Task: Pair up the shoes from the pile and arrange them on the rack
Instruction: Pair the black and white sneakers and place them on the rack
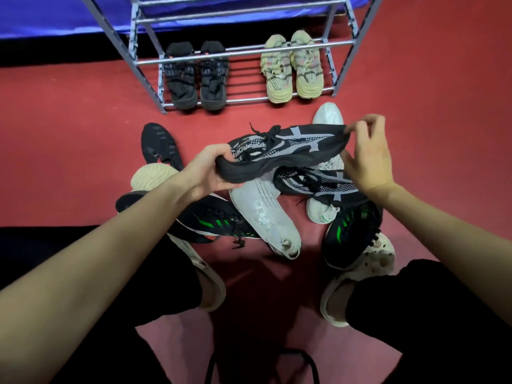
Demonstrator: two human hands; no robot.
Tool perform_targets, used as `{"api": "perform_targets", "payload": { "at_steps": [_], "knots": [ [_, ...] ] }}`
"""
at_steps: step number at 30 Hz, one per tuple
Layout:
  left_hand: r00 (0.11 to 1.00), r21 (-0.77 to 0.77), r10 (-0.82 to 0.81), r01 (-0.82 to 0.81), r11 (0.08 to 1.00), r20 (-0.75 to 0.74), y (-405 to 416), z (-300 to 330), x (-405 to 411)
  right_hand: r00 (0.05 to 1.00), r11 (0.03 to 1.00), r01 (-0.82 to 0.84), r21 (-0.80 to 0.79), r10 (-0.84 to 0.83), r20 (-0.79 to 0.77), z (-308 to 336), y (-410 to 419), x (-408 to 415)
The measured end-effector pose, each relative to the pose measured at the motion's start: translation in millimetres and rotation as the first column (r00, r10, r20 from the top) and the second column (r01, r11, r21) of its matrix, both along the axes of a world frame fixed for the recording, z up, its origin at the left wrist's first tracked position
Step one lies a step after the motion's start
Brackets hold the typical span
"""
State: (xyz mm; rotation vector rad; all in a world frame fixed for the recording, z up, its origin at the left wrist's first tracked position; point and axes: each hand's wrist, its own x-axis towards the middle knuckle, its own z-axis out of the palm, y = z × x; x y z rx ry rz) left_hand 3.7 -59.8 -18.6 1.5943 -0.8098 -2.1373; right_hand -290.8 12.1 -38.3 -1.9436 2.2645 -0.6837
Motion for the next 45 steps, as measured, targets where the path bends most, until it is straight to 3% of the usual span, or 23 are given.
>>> {"api": "perform_targets", "payload": {
  "at_steps": [4,6,8,10,12,17,22,25,27,32,35,40,43,45],
  "knots": [
    [0.997,0.033,0.0,0.002,0.999,-0.071,12.4,-9.8,-4.1,0.99,0.967,0.133,0.219,-0.142,0.026,-11.2,-1.3,-11.4],
    [0.995,0.035,0.068,-0.066,0.997,-0.072,17.4,-19.4,-5.6,0.957,0.876,0.227,0.425,-0.282,0.071,-18.5,-1.9,-11.8],
    [0.987,0.048,0.146,-0.143,0.989,-0.065,20.4,-27.9,-5.6,0.892,0.741,0.21,0.638,-0.412,0.185,-27.0,1.2,-3.1],
    [0.977,0.06,0.209,-0.205,0.977,-0.053,21.0,-35.5,-4.0,0.758,0.632,0.103,0.768,-0.55,0.351,-43.0,8.4,12.7],
    [0.967,0.039,0.255,-0.253,0.967,-0.026,20.2,-42.4,-0.1,0.623,0.594,0.026,0.804,-0.638,0.452,-59.5,14.6,33.0],
    [0.946,-0.023,0.317,-0.316,0.948,0.059,19.0,-51.9,10.4,0.155,0.537,-0.007,0.844,-0.833,0.531,-81.0,17.1,80.4],
    [0.939,-0.017,0.339,-0.339,0.941,0.062,21.2,-54.3,9.5,-0.294,0.552,0.122,0.825,-0.774,0.561,-97.7,3.7,108.6],
    [0.931,-0.001,0.363,-0.363,0.932,0.044,20.0,-53.9,11.1,-0.482,0.535,0.147,0.832,-0.696,0.532,-102.7,-4.4,107.7],
    [0.924,0.017,0.381,-0.381,0.924,0.031,19.8,-53.6,12.6,-0.55,0.511,0.138,0.848,-0.673,0.495,-101.8,-6.2,103.4],
    [0.925,0.073,0.379,-0.381,0.922,0.031,20.1,-55.1,15.7,-0.524,0.503,0.17,0.847,-0.682,0.51,-91.3,-13.7,99.3],
    [0.934,0.102,0.354,-0.358,0.928,0.052,20.0,-52.1,13.7,-0.497,0.545,0.204,0.813,-0.658,0.566,-66.2,-12.3,99.7],
    [0.957,0.041,0.202,-0.215,0.976,0.207,22.2,-37.4,6.1,-0.424,0.528,0.334,0.781,-0.656,0.625,-37.5,-1.9,82.7],
    [0.921,-0.038,0.062,-0.052,0.998,0.383,24.7,-23.8,-2.4,-0.296,0.539,0.435,0.721,-0.671,0.68,-27.4,3.4,70.9],
    [0.89,-0.001,-0.028,0.032,0.999,0.454,25.5,-14.1,-6.2,-0.173,0.579,0.466,0.669,-0.682,0.711,-11.0,8.7,69.7]
  ]
}}
